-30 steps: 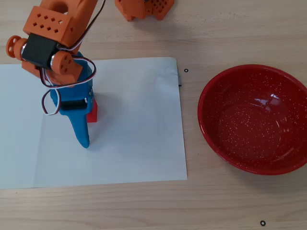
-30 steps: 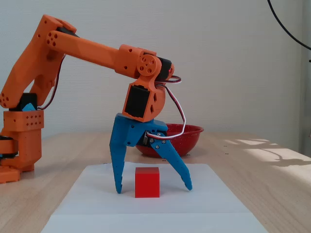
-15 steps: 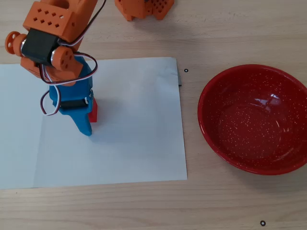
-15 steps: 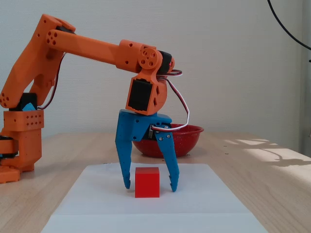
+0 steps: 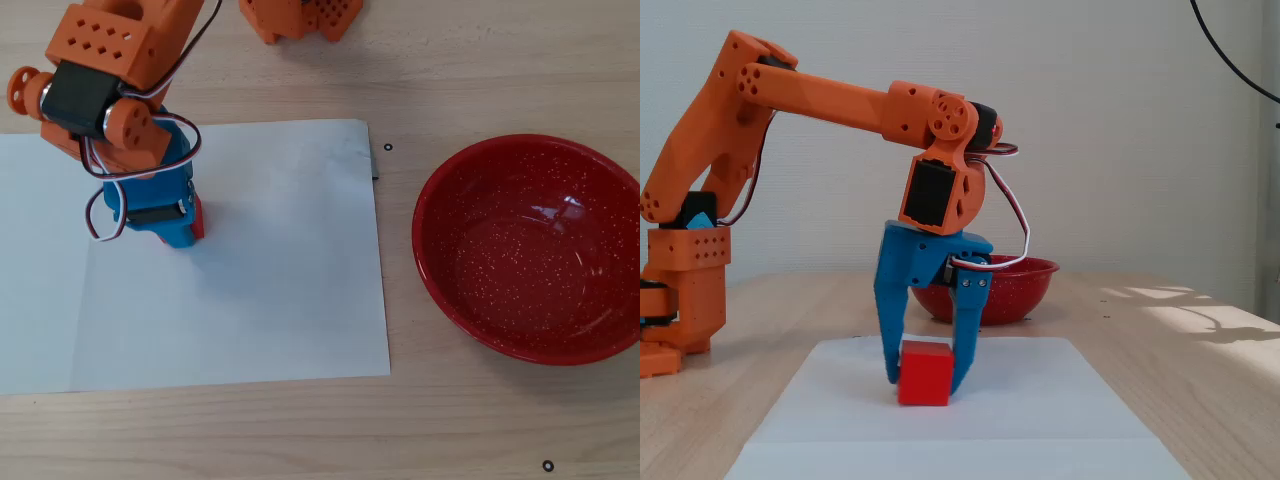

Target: Grasp the red cube and put it in the red bowl

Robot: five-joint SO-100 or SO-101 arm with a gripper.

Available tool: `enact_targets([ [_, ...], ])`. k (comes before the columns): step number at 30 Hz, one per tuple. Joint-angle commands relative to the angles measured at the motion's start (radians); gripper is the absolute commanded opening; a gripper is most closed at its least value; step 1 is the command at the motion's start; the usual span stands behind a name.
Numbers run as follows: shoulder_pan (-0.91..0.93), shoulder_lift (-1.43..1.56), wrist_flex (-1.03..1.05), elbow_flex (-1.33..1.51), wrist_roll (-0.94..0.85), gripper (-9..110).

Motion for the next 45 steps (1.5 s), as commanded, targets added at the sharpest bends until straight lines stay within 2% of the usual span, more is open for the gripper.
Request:
enact_targets([
  [1,0.020,0.067,0.069,-0.167,-0.038,0],
  [14,0.104,0.135,0.327,-0.442,-0.178,0],
  [30,0.368,0.322,0.331,-0.483,-0.324,0],
  [45,0.713,0.321,0.287,-0.584,-0.489,0],
])
